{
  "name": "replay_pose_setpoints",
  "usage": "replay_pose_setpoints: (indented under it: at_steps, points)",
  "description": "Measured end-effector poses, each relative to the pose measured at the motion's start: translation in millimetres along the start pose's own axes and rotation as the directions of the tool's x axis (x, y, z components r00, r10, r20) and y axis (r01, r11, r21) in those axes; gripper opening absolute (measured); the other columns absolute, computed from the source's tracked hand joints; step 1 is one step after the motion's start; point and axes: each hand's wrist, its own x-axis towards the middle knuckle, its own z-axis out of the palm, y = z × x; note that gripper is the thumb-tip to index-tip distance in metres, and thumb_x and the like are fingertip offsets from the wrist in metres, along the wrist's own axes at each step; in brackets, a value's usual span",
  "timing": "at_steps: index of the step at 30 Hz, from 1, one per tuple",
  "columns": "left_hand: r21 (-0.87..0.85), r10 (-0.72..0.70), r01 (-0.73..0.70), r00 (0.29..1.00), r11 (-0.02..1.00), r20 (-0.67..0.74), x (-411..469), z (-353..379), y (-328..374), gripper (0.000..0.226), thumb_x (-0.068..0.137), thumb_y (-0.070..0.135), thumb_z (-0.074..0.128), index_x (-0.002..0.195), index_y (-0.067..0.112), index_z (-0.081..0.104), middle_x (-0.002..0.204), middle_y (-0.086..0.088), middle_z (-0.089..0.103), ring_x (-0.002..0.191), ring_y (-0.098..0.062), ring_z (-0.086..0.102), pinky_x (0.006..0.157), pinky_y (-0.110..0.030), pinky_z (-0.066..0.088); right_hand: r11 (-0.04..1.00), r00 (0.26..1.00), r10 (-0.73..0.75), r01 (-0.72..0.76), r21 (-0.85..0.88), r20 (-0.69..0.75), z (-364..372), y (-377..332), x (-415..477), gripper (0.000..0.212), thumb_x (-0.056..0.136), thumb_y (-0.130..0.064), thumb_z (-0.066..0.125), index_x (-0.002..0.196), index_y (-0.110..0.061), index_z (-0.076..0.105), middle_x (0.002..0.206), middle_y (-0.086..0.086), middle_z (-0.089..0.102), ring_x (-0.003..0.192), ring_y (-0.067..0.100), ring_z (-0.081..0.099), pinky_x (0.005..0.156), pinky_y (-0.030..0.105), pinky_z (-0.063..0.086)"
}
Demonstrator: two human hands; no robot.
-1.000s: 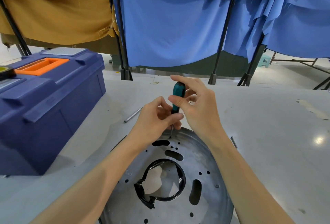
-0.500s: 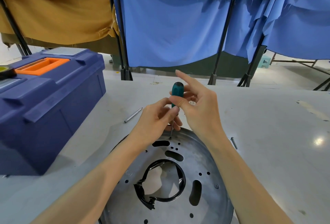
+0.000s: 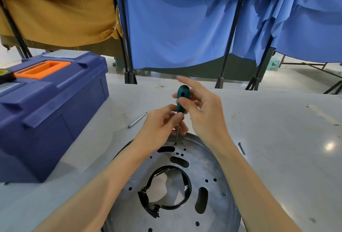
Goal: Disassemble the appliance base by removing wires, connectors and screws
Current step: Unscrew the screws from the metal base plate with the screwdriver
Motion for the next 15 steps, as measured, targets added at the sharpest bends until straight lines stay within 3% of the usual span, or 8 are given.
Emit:
replay_pose_setpoints:
  at_steps: [3,7,11,13,15]
  points:
    - [-0.013,-0.012,0.012,1.0,1.0,-0.018,0.8,-0.4,-1.8,0.003,0.093,0.017,0.061,0.093,0.014,0.061,0.075,-0.003,0.074,0.07,-0.024,0.072,0.072,-0.043,0.06,1.0,0.999,-0.018,0.018,0.017,0.03,1.7,-0.8,-1.0,0.033,0.094,-0.006,0.057,0.117,-0.029,0.061,0.107,-0.004,0.067,0.099,0.009,0.064,0.088,0.034,0.055]
    - [0.004,0.012,-0.012,0.998,1.0,-0.054,1.1,-0.8,-2.1,0.031,0.073,0.033,0.076,0.092,0.014,0.06,0.074,0.002,0.074,0.068,-0.018,0.073,0.066,-0.026,0.059,0.998,1.0,-0.022,0.022,-0.064,-0.002,3.0,2.0,-0.3,0.033,0.084,-0.025,0.073,0.115,-0.032,0.064,0.107,-0.005,0.058,0.091,0.004,0.056,0.079,0.02,0.051]
    - [-0.111,0.002,-0.006,0.999,0.994,-0.036,2.7,-2.6,-3.8,0.005,0.092,0.01,0.061,0.096,0.013,0.064,0.079,-0.005,0.075,0.073,-0.02,0.074,0.067,-0.023,0.057,1.0,0.999,-0.008,0.007,-0.029,-0.041,0.1,1.5,1.0,0.047,0.087,-0.014,0.069,0.129,-0.031,0.058,0.095,-0.01,0.067,0.084,0.001,0.061,0.078,0.012,0.048]
    - [-0.113,-0.021,0.022,1.0,0.993,0.013,2.5,-1.8,-3.3,0.017,0.094,0.005,0.056,0.101,0.018,0.065,0.083,-0.006,0.076,0.077,-0.021,0.074,0.07,-0.024,0.057,1.0,1.0,-0.015,0.014,-0.014,-0.028,-1.6,0.7,1.0,0.04,0.091,-0.007,0.063,0.123,-0.029,0.059,0.097,-0.005,0.07,0.09,0.005,0.065,0.085,0.024,0.053]
    - [-0.093,-0.039,0.041,0.999,0.995,0.015,2.5,-1.1,-4.2,0.013,0.092,0.005,0.06,0.095,0.016,0.065,0.081,-0.005,0.075,0.076,-0.022,0.074,0.072,-0.028,0.058,1.0,1.0,-0.027,0.027,0.0,0.006,-0.7,0.2,0.1,0.033,0.093,-0.003,0.058,0.115,-0.028,0.06,0.102,-0.005,0.069,0.096,0.008,0.065,0.089,0.037,0.054]
